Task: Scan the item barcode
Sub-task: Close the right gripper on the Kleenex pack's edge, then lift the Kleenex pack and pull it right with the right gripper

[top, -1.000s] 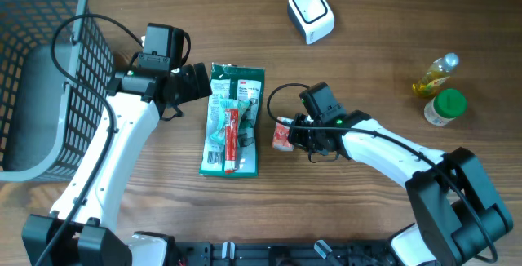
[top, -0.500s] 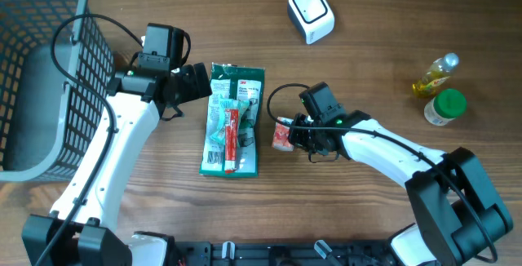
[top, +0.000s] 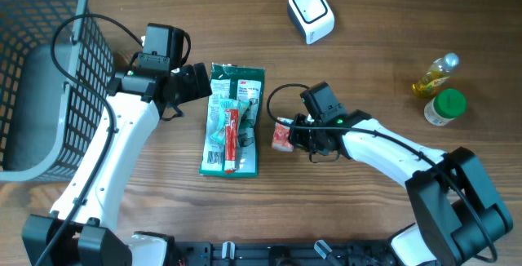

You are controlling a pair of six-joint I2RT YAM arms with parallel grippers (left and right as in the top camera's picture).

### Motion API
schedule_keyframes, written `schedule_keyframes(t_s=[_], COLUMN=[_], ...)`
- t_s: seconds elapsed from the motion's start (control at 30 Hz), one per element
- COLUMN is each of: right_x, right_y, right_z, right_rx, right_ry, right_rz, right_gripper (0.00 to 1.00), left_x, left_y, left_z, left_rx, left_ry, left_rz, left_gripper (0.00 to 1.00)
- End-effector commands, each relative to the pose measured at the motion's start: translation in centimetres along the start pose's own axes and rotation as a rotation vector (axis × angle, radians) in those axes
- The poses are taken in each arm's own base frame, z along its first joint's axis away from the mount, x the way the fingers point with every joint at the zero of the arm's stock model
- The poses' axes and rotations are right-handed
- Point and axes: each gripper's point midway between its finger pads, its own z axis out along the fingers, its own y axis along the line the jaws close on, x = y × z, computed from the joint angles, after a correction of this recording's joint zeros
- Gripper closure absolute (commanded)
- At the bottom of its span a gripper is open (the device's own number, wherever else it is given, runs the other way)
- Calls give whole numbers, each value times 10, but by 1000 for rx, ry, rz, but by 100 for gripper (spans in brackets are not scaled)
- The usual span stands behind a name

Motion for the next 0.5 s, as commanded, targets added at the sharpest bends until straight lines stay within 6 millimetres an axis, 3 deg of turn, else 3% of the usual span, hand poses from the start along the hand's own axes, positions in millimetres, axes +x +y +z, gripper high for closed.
schedule_keyframes(t_s=[0.0, 0.17, 0.47], right_x=[9, 9, 11], right_y=[12, 8, 14], right_z=[-3, -7, -14], right_rx=[-55, -36, -55], right_ry=[68, 63, 74], right_rz=[-70, -65, -66], right_gripper=[77, 69, 66], left_x=[-7, -7, -7], left_y=[1, 1, 1], left_z=[-6, -6, -6], left_rx=[-1, -1, -1], left_ry=[-25, -25, -25], left_rz=[5, 5, 5], left_gripper=[0, 0, 0])
